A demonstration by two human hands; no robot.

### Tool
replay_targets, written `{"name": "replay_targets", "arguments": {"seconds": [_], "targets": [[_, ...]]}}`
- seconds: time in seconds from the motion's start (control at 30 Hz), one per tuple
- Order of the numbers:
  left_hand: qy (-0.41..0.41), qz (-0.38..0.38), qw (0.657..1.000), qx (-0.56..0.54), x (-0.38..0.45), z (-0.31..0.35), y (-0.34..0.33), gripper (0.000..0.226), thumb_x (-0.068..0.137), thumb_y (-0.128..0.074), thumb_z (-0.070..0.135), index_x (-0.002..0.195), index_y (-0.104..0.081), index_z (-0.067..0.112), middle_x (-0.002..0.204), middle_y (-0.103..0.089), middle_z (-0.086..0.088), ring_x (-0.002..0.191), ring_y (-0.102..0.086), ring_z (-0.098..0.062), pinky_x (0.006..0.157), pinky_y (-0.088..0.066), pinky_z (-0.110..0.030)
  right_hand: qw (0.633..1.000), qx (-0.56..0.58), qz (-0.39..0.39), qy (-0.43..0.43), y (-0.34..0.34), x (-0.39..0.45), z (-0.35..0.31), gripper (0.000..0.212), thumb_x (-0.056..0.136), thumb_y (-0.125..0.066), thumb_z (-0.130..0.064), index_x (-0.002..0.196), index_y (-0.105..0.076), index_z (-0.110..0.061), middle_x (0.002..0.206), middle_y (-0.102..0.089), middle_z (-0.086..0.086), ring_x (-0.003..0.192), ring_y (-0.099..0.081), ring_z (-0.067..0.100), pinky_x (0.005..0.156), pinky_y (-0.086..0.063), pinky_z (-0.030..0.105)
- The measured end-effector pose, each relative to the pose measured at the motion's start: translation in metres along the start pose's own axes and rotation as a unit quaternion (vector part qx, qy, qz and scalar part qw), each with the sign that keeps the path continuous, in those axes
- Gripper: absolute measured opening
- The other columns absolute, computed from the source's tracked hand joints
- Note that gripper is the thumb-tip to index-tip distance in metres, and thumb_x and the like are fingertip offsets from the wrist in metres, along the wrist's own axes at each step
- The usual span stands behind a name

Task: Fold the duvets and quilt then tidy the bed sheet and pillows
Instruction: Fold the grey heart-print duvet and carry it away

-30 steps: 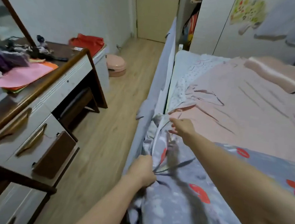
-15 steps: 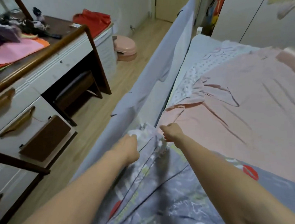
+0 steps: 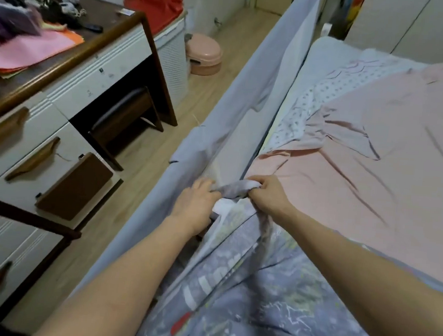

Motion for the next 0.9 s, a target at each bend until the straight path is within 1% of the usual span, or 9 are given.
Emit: {"name": "replay_targets", "arguments": {"seconds": [0.07, 0.17, 0.3, 0.37, 0.5, 0.6, 0.67, 0.8, 0.9], "targets": [[0.000, 0.016, 0.999, -0.046, 0.000, 0.009, 0.014, 0.009, 0.087, -0.053, 0.021, 0.095, -0.057, 0.021, 0.105, -0.062, -0.005, 0.101, -0.057, -0.031, 0.069, -0.042, -0.033, 0.998, -0.040, 0.007, 0.038, 0.015, -0.008, -0.025, 0.038, 0.062, -0.043, -0.009, 0.083, -0.075, -0.014, 0.084, -0.074, 0.003, 0.081, -0.067, 0.018, 0.070, -0.053, 0.030], [0.025, 0.025, 0.988, -0.153, -0.006, 0.013, 0.033, 0.026, 0.087, -0.052, 0.023, 0.063, -0.041, 0.020, 0.072, -0.058, -0.005, 0.075, -0.057, -0.033, 0.057, -0.036, -0.033, 0.988, -0.127, 0.057, 0.072, 0.035, -0.005, -0.070, 0.022, 0.072, -0.050, -0.006, 0.077, -0.071, -0.009, 0.079, -0.071, 0.009, 0.079, -0.064, 0.026, 0.069, -0.052, 0.034], [0.135, 0.011, 0.949, -0.284, -0.013, -0.013, 0.065, 0.027, 0.095, -0.047, 0.018, 0.070, -0.056, 0.012, 0.096, -0.065, -0.025, 0.086, -0.057, -0.039, 0.066, -0.038, -0.031, 0.969, -0.176, 0.067, 0.157, 0.035, -0.005, -0.157, 0.016, 0.074, -0.051, -0.007, 0.076, -0.066, -0.005, 0.077, -0.068, 0.015, 0.078, -0.060, 0.033, 0.065, -0.047, 0.037], [0.220, 0.056, 0.892, -0.391, -0.010, -0.035, 0.085, 0.025, 0.097, -0.046, 0.017, 0.105, -0.065, 0.004, 0.112, -0.064, -0.022, 0.088, -0.055, -0.027, 0.075, -0.042, -0.028, 0.958, -0.189, 0.049, 0.209, 0.029, -0.018, -0.187, 0.019, 0.075, -0.051, -0.008, 0.083, -0.068, -0.009, 0.084, -0.070, 0.011, 0.083, -0.061, 0.030, 0.069, -0.046, 0.037], [0.298, 0.063, 0.761, -0.572, -0.013, -0.043, 0.097, 0.028, 0.086, -0.062, 0.028, 0.099, -0.062, 0.003, 0.096, -0.065, -0.014, 0.080, -0.063, -0.024, 0.063, -0.043, -0.026, 0.943, -0.246, 0.095, 0.204, 0.038, -0.034, -0.205, 0.016, 0.078, -0.053, -0.015, 0.086, -0.067, -0.012, 0.087, -0.069, 0.007, 0.086, -0.059, 0.027, 0.067, -0.045, 0.035], [0.270, 0.059, 0.679, -0.680, -0.019, -0.042, 0.115, 0.015, 0.094, -0.048, 0.011, 0.087, -0.059, 0.003, 0.080, -0.058, -0.010, 0.061, -0.062, -0.014, 0.049, -0.046, -0.021, 0.938, -0.297, 0.086, 0.154, 0.025, -0.016, -0.197, 0.020, 0.083, -0.054, -0.025, 0.091, -0.064, -0.010, 0.090, -0.068, 0.012, 0.089, -0.059, 0.033, 0.071, -0.048, 0.038], [0.246, 0.084, 0.686, -0.679, -0.019, -0.056, 0.133, 0.025, 0.099, -0.037, 0.003, 0.079, -0.053, 0.007, 0.078, -0.056, -0.008, 0.065, -0.058, -0.017, 0.058, -0.047, -0.021, 0.956, -0.278, 0.022, 0.085, 0.008, -0.002, -0.173, 0.028, 0.086, -0.056, -0.031, 0.095, -0.063, -0.006, 0.090, -0.067, 0.014, 0.087, -0.061, 0.033, 0.076, -0.051, 0.039], [0.235, 0.131, 0.817, -0.510, -0.043, -0.077, 0.130, 0.022, 0.090, -0.043, 0.004, 0.072, -0.052, 0.011, 0.077, -0.056, -0.015, 0.068, -0.054, -0.025, 0.066, -0.046, -0.030, 0.994, -0.026, -0.085, -0.070, -0.019, -0.022, -0.103, 0.024, 0.090, -0.060, -0.031, 0.093, -0.054, -0.008, 0.087, -0.054, 0.011, 0.075, -0.055, 0.020, 0.078, -0.053, 0.041], [0.191, 0.088, 0.892, -0.399, -0.071, -0.057, 0.094, 0.014, 0.086, -0.048, 0.005, 0.075, -0.051, 0.011, 0.074, -0.051, -0.010, 0.070, -0.048, -0.024, 0.064, -0.038, -0.027, 0.995, 0.006, -0.037, -0.091, -0.024, -0.052, -0.061, 0.041, 0.092, -0.058, -0.028, 0.101, -0.056, 0.012, 0.089, -0.051, 0.012, 0.078, -0.053, 0.022, 0.084, -0.052, 0.047]]}}
Point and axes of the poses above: each hand's wrist, its own x-axis towards the middle knuckle, its own y-axis out of the back of the hand, z = x × y, the point moved 8 cm from there along x, towards the middle knuckle
